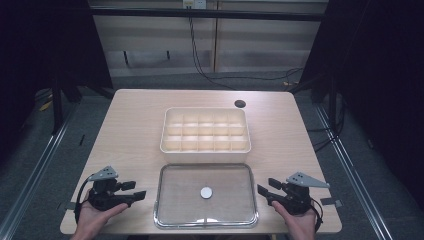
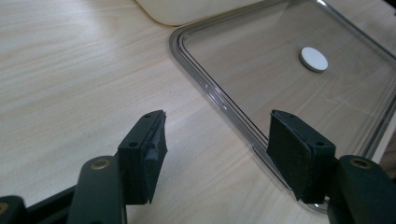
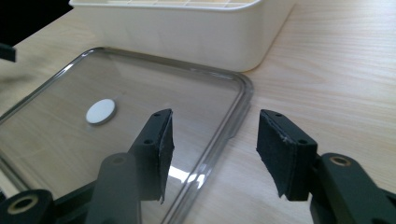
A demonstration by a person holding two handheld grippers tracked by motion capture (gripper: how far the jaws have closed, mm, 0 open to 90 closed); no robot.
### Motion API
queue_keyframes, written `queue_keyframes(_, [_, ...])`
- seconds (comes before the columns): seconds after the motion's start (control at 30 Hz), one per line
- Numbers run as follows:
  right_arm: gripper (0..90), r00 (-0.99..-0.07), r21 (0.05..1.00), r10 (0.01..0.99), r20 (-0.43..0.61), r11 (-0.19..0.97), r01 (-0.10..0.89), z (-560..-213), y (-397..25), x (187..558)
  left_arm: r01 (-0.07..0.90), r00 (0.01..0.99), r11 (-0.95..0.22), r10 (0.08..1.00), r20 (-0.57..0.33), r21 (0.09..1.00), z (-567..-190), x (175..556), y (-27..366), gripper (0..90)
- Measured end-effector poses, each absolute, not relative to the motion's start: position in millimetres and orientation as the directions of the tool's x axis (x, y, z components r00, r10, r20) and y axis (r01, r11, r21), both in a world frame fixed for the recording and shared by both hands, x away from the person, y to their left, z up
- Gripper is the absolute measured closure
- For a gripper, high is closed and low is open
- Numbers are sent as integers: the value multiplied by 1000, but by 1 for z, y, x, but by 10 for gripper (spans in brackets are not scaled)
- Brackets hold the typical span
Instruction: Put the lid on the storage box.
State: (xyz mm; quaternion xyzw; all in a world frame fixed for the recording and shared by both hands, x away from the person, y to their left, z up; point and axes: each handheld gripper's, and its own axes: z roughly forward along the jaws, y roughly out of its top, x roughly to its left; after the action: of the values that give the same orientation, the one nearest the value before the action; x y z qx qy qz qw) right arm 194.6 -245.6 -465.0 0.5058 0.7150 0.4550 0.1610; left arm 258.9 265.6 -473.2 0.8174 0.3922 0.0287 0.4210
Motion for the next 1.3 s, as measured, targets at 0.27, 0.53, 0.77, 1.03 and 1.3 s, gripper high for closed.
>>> queue_keyframes(0.27, [481, -456, 804, 860, 228, 97, 586, -459, -238, 210, 642, 657, -294, 687, -311, 708, -468, 279, 255, 349])
queue_keyframes(0.53, [431, -462, 793, 854, 239, 104, 601, -443, -235, 228, 624, 663, -279, 683, -306, 729, -453, 299, 239, 392])
queue_keyframes(0.77, [380, -464, 762, 860, 213, 151, 629, -454, -229, 246, 626, 687, -343, 668, -287, 700, -469, 297, 238, 430])
queue_keyframes(1.03, [469, -449, 736, 864, 228, 149, 660, -472, -231, 254, 632, 709, -397, 643, -290, 665, -483, 296, 230, 456])
queue_keyframes(1.3, [516, -452, 719, 866, 215, 173, 673, -483, -226, 257, 624, 735, -445, 612, -292, 642, -491, 293, 213, 450])
